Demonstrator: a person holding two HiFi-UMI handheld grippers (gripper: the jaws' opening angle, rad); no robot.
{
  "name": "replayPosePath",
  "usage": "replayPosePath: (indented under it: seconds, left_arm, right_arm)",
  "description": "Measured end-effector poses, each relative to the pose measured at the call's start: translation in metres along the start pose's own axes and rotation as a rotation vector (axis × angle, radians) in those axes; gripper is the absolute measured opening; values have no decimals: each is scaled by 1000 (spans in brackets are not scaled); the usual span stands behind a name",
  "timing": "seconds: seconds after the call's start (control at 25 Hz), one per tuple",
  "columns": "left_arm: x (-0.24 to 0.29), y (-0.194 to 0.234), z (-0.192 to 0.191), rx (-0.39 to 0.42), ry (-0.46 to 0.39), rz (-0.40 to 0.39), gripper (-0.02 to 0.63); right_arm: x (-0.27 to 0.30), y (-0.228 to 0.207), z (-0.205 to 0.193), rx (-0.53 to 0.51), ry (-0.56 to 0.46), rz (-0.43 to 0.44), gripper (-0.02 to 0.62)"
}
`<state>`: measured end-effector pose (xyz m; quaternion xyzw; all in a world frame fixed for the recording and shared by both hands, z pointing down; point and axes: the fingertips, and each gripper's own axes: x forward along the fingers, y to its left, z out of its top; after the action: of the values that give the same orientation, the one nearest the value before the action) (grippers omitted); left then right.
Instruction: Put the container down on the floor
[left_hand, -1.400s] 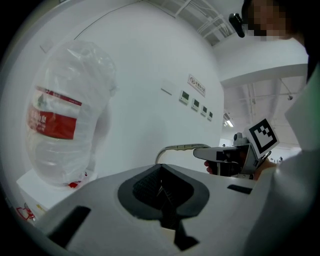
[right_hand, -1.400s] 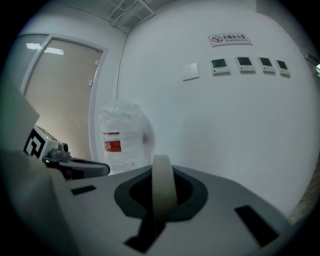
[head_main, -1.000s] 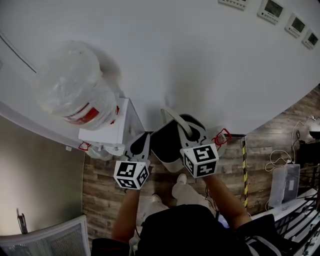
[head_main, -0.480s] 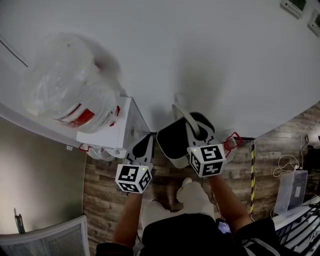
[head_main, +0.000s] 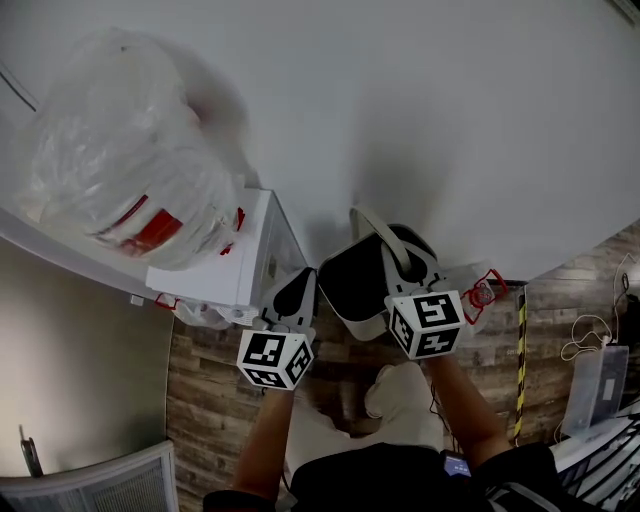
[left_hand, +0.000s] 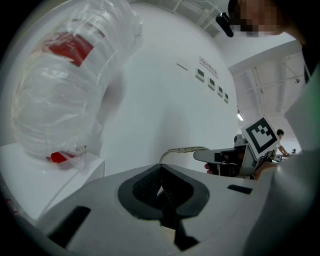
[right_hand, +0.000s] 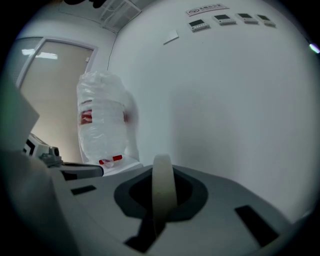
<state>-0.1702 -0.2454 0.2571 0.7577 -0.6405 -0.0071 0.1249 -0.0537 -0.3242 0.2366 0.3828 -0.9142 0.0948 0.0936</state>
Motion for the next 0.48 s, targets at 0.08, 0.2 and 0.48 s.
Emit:
replayPosePath:
  seconds: [0.08, 0.2, 0.48]
  left_arm:
    - [2, 6, -12, -3, -4, -4, 15]
    - [6, 10, -36, -7, 14, -35, 15]
    - [12, 16, -74, -10, 7, -88, 15]
  right_arm:
    - [6, 3, -9, -13, -2, 12, 31]
    - [14, 8, -25, -29, 0, 30, 31]
    - [23, 11, -66, -38, -9, 15, 31]
